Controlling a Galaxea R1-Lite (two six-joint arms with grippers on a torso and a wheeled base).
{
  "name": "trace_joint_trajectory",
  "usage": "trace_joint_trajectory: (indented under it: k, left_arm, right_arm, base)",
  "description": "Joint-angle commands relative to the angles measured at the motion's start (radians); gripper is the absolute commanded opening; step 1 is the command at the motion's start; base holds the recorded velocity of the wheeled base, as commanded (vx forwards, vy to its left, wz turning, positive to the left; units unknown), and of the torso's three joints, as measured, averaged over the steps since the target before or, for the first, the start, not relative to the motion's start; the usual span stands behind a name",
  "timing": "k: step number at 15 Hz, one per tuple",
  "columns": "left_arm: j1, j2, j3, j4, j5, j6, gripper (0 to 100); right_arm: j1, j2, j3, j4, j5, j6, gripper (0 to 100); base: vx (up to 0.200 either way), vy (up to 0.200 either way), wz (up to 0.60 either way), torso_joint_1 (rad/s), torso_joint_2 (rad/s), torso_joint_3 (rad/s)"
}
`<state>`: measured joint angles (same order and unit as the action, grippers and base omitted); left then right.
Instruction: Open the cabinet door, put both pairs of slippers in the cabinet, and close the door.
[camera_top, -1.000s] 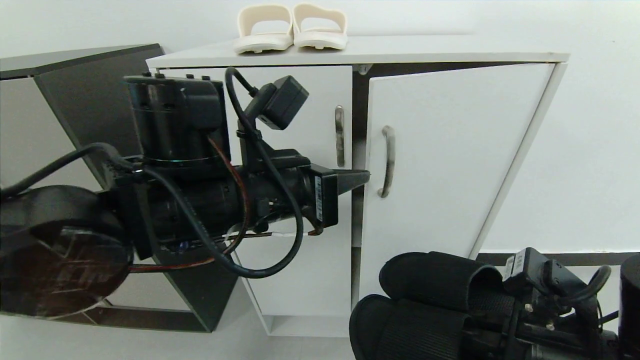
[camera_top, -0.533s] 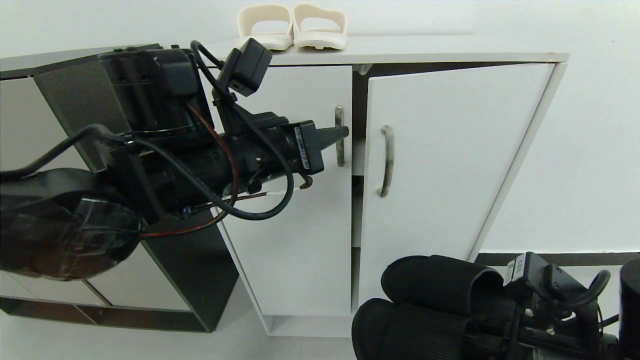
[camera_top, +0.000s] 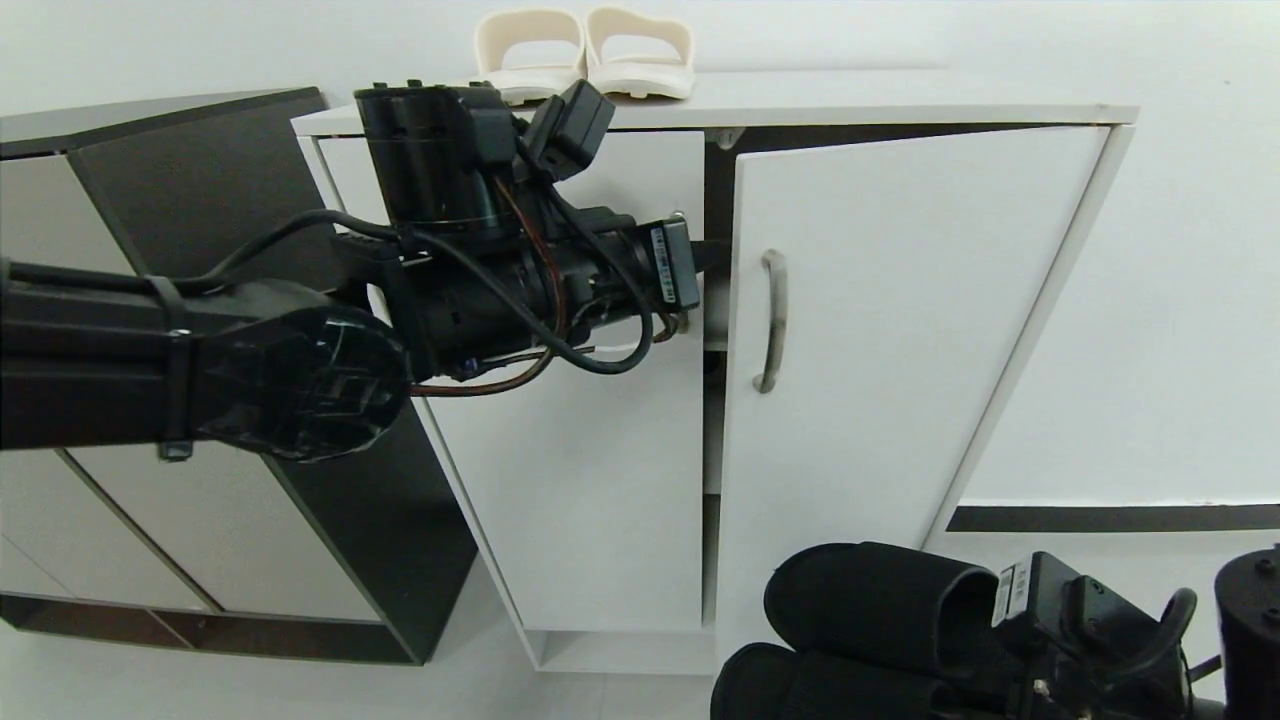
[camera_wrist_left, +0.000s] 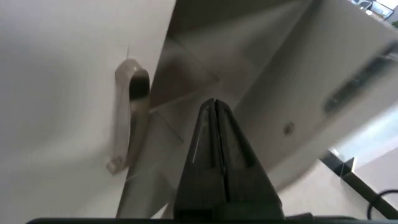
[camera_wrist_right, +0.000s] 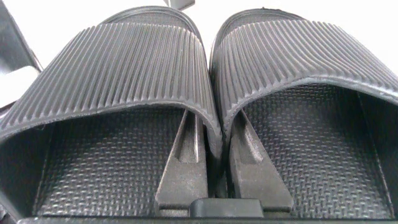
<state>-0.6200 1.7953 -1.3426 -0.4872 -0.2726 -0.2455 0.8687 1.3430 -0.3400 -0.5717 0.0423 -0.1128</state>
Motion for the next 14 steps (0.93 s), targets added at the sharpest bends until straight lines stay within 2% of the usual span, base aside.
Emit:
trace_joint_trajectory:
  k: [1,3,6,7,9,11,12,14]
  left_arm:
    - [-0.001,0.065,-0.049,0.001,0.001,0.002,0]
    - [-0.004,0.081,-0.06,0.001,0.0,0.0,0]
    - [-0.03,0.067,-0.036,-0.007,0.007,-0.003,0]
    - [-0.049,0.036,-0.001,-0.007,0.015,-0.003,0]
    - [-0.147,-0.019,0.074,-0.019,0.019,0.005,0]
    - [-0.227,-0.024,0.088,-0.042,0.021,0.011,0]
    - [-0.237,-0.017,0.088,-0.047,0.032,0.023,0]
    - [-0.231,-0.017,0.092,-0.05,0.033,0.023,0]
  right_arm:
    - [0.003,0.007,0.001,0.0,-0.001,-0.001,0]
    - [0.004,0.012,0.001,0.0,-0.001,-0.001,0]
    - [0.024,0.022,0.018,0.0,0.001,-0.002,0]
    - [0.041,0.019,0.03,-0.002,0.001,-0.002,0]
    - [0.075,0.004,0.053,-0.002,0.004,-0.002,0]
    - [0.107,-0.011,0.079,-0.005,0.004,-0.004,0]
    - [0.107,-0.013,0.078,-0.007,0.004,-0.004,0]
    - [0.107,-0.011,0.067,-0.01,0.002,-0.001,0]
  base:
    - [0.0,0.0,0.0,0.0,0.0,0.0]
    - [0.0,0.0,0.0,0.0,0.0,0.0]
    - [-0.2,0.0,0.0,0.004,0.01,-0.001]
    - [-0.2,0.0,0.0,0.002,0.0,0.002]
    - [-0.2,0.0,0.0,0.0,0.0,0.0]
    - [-0.2,0.0,0.0,0.002,0.01,0.002]
    - [-0.2,0.0,0.0,0.002,0.0,0.002]
    - [-0.2,0.0,0.0,-0.002,0.0,0.005]
